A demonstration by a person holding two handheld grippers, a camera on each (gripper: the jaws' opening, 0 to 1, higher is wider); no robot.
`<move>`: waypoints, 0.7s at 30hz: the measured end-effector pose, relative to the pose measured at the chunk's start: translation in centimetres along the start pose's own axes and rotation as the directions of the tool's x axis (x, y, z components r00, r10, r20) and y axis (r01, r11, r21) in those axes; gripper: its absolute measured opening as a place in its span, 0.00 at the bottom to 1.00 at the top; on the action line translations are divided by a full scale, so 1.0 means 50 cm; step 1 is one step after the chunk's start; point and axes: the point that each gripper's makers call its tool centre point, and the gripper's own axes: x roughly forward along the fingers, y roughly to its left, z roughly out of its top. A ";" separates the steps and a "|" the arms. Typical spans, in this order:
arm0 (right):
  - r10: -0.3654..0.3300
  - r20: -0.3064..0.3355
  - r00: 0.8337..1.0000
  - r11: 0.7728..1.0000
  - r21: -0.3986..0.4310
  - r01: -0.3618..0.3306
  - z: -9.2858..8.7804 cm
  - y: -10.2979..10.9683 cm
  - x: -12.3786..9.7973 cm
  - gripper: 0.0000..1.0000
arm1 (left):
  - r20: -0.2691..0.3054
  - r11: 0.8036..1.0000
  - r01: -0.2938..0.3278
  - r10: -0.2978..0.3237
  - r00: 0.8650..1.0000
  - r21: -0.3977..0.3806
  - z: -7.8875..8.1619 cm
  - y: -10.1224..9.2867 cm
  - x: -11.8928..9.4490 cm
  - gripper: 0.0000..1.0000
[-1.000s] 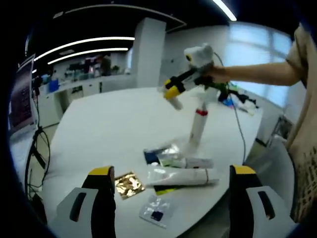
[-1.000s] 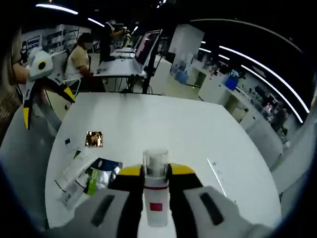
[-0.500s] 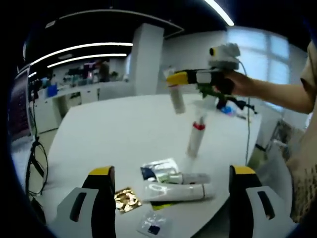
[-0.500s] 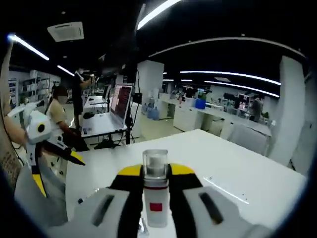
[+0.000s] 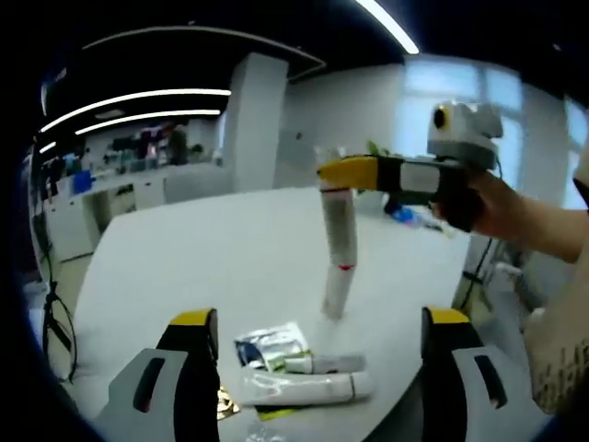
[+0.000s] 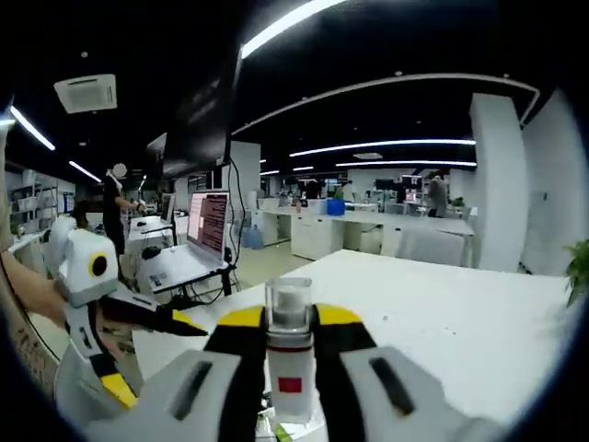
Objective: Arrange the skincare products in the storage area until every visible bottle or jar stands upright without overlapping.
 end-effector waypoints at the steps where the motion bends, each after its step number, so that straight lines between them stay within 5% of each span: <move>1: -0.002 0.002 1.000 1.000 -0.003 0.002 0.002 0.005 -0.003 0.19 | 0.001 1.000 0.004 -0.004 1.000 0.002 0.002 -0.003 0.002 0.87; 8: -0.017 0.024 1.000 1.000 0.012 0.016 0.009 0.074 -0.048 0.19 | 0.030 0.998 0.062 -0.062 0.998 0.015 0.029 -0.058 0.028 0.77; 13: -0.044 0.033 0.998 0.997 0.069 0.042 -0.003 0.079 -0.075 0.19 | 0.072 0.994 0.105 -0.101 0.992 -0.042 0.053 -0.085 0.032 0.65; 21: -0.081 0.027 0.996 0.992 0.103 0.077 -0.023 0.075 -0.101 0.19 | 0.079 0.990 0.142 -0.141 0.987 -0.011 0.051 -0.116 0.034 0.43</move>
